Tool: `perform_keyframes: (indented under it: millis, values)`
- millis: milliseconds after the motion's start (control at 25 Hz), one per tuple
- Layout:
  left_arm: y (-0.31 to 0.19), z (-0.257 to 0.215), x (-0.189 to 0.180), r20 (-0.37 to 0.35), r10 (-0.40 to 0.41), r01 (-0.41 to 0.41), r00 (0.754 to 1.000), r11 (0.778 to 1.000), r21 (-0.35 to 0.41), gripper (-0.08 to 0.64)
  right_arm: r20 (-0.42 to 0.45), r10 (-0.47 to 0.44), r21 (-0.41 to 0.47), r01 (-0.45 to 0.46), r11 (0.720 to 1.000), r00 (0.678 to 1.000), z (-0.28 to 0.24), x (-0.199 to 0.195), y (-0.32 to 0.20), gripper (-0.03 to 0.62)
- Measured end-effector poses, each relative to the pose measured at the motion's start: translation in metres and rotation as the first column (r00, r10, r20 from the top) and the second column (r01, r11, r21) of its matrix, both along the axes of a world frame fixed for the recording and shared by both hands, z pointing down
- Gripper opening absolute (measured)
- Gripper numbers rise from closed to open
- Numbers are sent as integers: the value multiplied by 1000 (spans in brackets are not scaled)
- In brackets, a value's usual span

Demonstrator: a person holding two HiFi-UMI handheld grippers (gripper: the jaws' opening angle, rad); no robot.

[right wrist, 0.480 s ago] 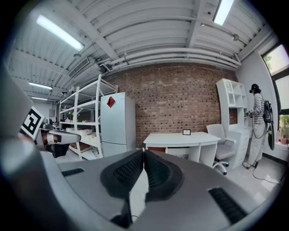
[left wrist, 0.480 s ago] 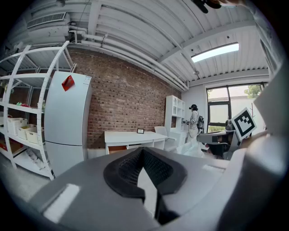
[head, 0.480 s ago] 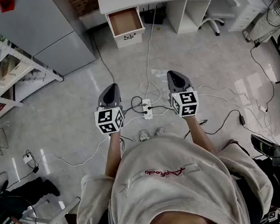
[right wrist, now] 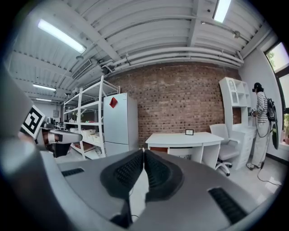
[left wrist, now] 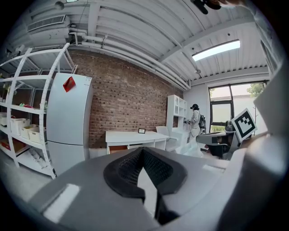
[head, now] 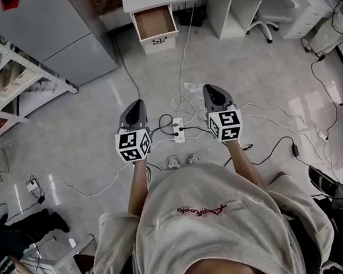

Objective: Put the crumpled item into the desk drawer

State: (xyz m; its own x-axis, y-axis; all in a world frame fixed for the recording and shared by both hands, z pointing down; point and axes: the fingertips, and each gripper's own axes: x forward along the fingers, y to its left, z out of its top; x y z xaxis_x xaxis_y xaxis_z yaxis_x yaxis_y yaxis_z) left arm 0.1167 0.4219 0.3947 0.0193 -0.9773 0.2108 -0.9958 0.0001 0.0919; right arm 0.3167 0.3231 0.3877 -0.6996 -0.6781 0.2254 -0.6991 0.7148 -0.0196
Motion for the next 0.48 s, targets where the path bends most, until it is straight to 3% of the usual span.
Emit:
perform_keyframes:
  millis: [240,480]
  values:
    - [3,8,7,-9,-8,8,1000,1000,-16,9,0,-12,-16,12,1000,1000,7,0,-4,15]
    - [-11,19,-8,-24,0,0,1000,1000,-28,9,-20,-8,-33,8,999,1000,17,-16,-15,15]
